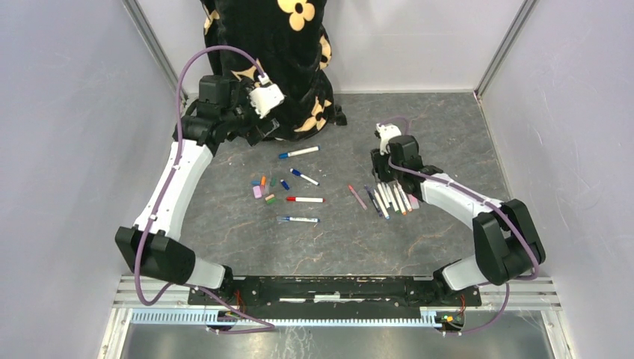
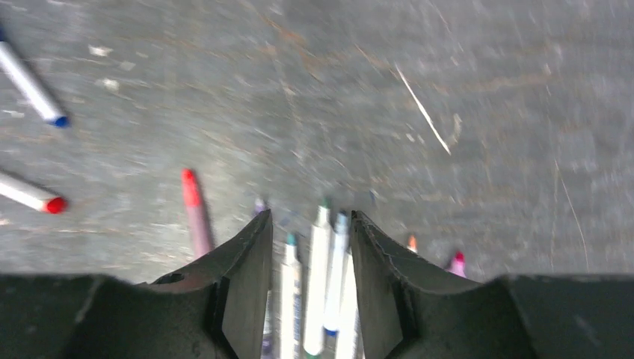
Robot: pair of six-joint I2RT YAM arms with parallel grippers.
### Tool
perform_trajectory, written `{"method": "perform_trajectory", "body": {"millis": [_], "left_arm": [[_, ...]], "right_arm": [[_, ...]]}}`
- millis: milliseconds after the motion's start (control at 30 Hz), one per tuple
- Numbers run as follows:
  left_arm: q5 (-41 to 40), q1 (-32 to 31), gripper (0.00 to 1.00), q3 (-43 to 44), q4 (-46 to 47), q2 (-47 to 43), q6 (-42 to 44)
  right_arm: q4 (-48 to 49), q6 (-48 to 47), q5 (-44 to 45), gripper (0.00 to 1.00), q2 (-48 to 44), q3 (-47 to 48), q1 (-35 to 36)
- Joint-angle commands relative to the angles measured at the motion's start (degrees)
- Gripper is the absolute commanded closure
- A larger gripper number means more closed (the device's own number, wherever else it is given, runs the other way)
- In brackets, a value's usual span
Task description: Open the pen caps
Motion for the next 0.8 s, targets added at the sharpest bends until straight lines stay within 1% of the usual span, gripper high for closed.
{"method": "perform_trajectory", "body": {"millis": [0, 133, 200, 300, 400, 433, 500, 667, 767], "left_arm": [[-5.5, 0.8, 0.0, -4.1, 7.2, -2.1, -10.4], [0.1, 1.8, 0.0, -3.4, 2.1, -0.8, -11.5], [3.0, 2.5, 0.0, -4.2, 1.4, -1.0, -12.3], [4.6, 3.1, 0.0, -5.2, 0.6, -1.1, -13.1], [7.8, 4.3, 0.0, -4.3, -2.7, -0.2, -13.7], [11.4, 5.3, 0.0, -3.6, -4.1, 0.1, -13.9], [15.7, 7.2, 0.0, -2.3, -6.8, 1.0, -13.8], [19.7, 9.1, 0.01, -1.0, -11.0, 2.4, -11.4], [20.0, 9.2, 0.02, -1.4, -11.9, 2.8, -10.4]], "right_arm": [[1.6, -3.9, -5.6, 0.51, 2.3, 8.5, 4.9], [-2.0, -9.8, -12.4, 0.48, 11.3, 18.4, 9.7], [-3.9, -11.9, -13.2, 0.47, 16.1, 23.2, 12.1], [-5.6, -14.2, -14.2, 0.47, 23.5, 30.0, 15.4], [-6.3, -14.7, -14.2, 0.46, 28.8, 35.0, 16.9], [-6.4, -14.7, -14.1, 0.46, 30.6, 36.3, 17.2], [-6.1, -14.7, -13.8, 0.45, 32.9, 37.9, 17.6], [-5.7, -15.5, -11.7, 0.44, 37.1, 40.2, 18.2], [-5.3, -15.8, -11.8, 0.46, 38.5, 40.3, 18.5]]}}
